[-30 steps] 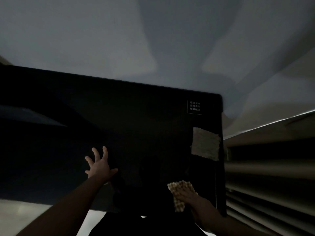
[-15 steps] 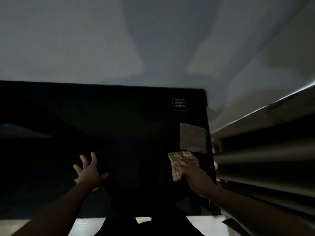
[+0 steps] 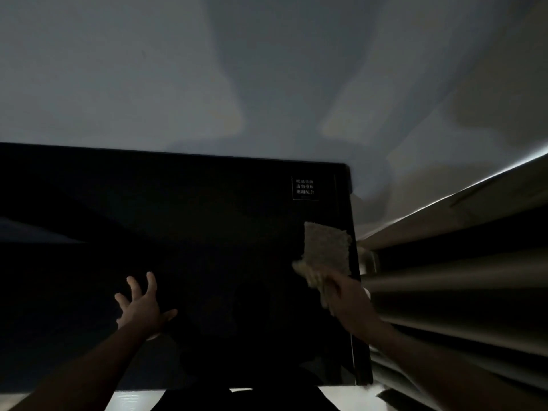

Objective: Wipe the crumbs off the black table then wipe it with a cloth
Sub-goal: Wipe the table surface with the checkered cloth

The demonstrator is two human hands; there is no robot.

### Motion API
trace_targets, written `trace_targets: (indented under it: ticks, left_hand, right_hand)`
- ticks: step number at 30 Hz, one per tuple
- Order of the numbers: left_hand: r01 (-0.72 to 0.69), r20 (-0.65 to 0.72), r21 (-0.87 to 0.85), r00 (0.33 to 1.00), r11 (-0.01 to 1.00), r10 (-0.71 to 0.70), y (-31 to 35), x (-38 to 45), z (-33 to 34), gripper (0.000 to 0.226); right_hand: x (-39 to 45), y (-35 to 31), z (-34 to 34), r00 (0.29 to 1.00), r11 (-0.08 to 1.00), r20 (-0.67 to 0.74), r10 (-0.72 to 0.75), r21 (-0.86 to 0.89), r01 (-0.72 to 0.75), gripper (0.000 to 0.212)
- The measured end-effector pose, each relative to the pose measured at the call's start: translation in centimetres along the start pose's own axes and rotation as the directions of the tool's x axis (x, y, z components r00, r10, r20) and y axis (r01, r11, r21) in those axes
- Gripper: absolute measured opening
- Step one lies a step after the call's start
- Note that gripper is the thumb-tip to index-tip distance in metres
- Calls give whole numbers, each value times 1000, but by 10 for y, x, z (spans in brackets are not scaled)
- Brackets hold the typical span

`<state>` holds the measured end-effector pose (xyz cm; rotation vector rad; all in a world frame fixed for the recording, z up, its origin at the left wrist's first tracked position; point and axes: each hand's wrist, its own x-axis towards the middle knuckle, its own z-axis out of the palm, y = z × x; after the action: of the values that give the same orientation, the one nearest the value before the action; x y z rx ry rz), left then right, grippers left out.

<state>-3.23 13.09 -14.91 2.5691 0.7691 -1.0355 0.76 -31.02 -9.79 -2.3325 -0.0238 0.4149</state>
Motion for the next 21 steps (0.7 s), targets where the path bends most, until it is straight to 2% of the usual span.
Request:
trace_targets:
  ticks: [1, 4, 7, 10, 14, 18, 21]
  left_hand:
    - [-3, -1, -1, 1000, 1000, 3, 0, 0, 0, 117]
    - [-5, -6, -12, 1000, 1000, 5, 0, 2, 1, 118]
    - [-12, -11, -20, 1000, 1000, 12, -4, 5, 4, 119]
    - [-26, -17, -24, 1000, 999, 25, -6, 7, 7, 118]
    - [-20, -25, -54, 1000, 998, 19, -4, 6, 7, 116]
    - [-28, -50, -54, 998, 998, 25, -3, 4, 7, 116]
    - [-33, -48, -69, 998, 997, 30, -4, 3, 5, 116]
  right_hand:
    - [26, -16, -6, 998, 998, -64, 0, 61, 4, 39]
    - [109, -41, -26, 968, 999, -249, -21, 38, 31, 41]
    - [173, -44, -43, 953, 999, -301, -30, 3, 32, 44]
    - [230, -37, -56, 945, 995, -328, 4, -94, -37, 44]
    - [278, -23, -45, 966, 965, -245, 78, -223, -134, 44]
    - [272, -18, 11, 987, 914, -40, 158, -373, -162, 43]
    - [234, -26, 64, 1000, 922, 9, -6, -386, 9, 51]
